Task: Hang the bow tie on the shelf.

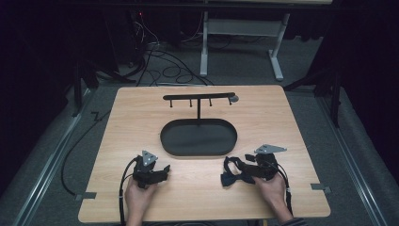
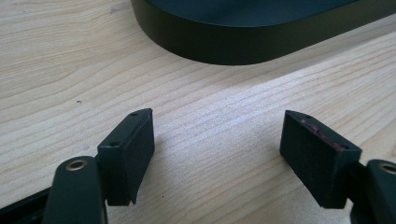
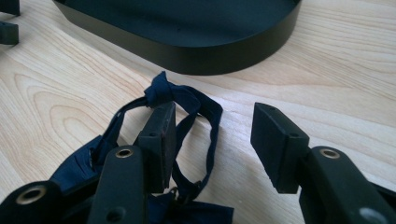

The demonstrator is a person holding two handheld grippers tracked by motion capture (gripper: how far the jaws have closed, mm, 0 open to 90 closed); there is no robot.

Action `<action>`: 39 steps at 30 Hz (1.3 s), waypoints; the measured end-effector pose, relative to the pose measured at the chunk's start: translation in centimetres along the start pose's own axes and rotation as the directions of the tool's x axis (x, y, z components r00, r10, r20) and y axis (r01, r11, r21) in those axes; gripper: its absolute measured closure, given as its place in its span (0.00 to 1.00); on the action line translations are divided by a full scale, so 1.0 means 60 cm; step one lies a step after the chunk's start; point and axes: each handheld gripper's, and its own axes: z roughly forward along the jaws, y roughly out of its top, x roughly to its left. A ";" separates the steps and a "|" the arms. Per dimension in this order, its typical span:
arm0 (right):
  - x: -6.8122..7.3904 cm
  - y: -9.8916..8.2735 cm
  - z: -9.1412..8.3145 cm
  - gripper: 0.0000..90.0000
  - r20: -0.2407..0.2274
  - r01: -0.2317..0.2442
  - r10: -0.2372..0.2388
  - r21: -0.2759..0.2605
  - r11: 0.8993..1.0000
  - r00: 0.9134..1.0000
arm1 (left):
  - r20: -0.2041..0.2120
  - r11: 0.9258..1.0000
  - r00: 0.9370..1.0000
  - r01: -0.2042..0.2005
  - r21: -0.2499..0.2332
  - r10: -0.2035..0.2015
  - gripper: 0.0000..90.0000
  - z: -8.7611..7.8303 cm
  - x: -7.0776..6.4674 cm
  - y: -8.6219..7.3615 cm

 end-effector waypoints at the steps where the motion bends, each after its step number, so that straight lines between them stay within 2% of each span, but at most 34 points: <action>1: 0.002 0.001 0.001 0.58 -0.001 0.001 -0.001 0.001 1.000 1.000 | 0.000 1.000 1.000 0.000 0.000 0.000 0.30 0.000 0.000 0.000; 10: 0.010 0.012 0.006 0.58 -0.007 0.013 -0.013 -0.005 1.000 1.000 | 0.000 1.000 1.000 0.000 0.000 0.000 0.30 0.000 0.000 0.000; 19: 0.009 0.015 0.026 0.60 0.012 0.021 -0.022 0.031 0.999 1.000 | 0.000 1.000 1.000 0.000 0.000 0.000 0.30 0.000 0.000 0.000; 24: 0.006 0.013 0.038 0.66 0.030 0.030 -0.032 0.059 0.998 0.999 | 0.000 1.000 1.000 0.000 0.000 0.000 0.30 0.000 0.000 0.000; 25: 0.007 0.012 0.042 0.71 0.036 0.044 -0.047 0.069 0.997 0.998 | 0.000 1.000 1.000 0.000 0.000 0.000 0.30 0.000 0.000 0.000; 26: 0.007 0.012 0.042 0.71 0.036 0.044 -0.047 0.069 0.997 0.998 | 0.000 1.000 1.000 0.000 0.000 0.000 0.30 0.000 0.000 0.000; 27: 0.009 0.012 0.044 0.77 0.041 0.057 -0.060 0.069 0.996 0.997 | 0.000 1.000 1.000 0.000 0.000 0.000 0.30 0.000 0.000 0.000; 32: 0.012 0.012 0.043 0.86 0.052 0.070 -0.074 0.075 0.995 0.996 | 0.000 1.000 1.000 0.000 0.000 0.000 0.30 0.000 0.000 0.000; 33: 0.014 0.012 0.043 0.91 0.052 0.086 -0.090 0.079 0.993 0.995 | 0.000 1.000 1.000 0.001 -0.002 -0.001 0.30 0.000 0.000 0.000; 35: 0.014 0.012 0.044 0.93 0.053 0.099 -0.103 0.080 0.992 0.993 | 0.000 1.000 1.000 0.000 0.002 0.000 0.30 0.000 0.000 0.000; 37: 0.021 0.012 0.044 0.99 0.065 0.134 -0.140 0.091 0.987 0.988 | 0.000 1.000 1.000 0.001 -0.002 -0.001 0.30 0.000 0.000 0.000; 39: 0.022 0.012 0.044 1.00 0.063 0.137 -0.143 0.089 0.987 0.988 | 0.000 1.000 1.000 0.000 0.000 0.000 0.30 0.000 0.000 0.000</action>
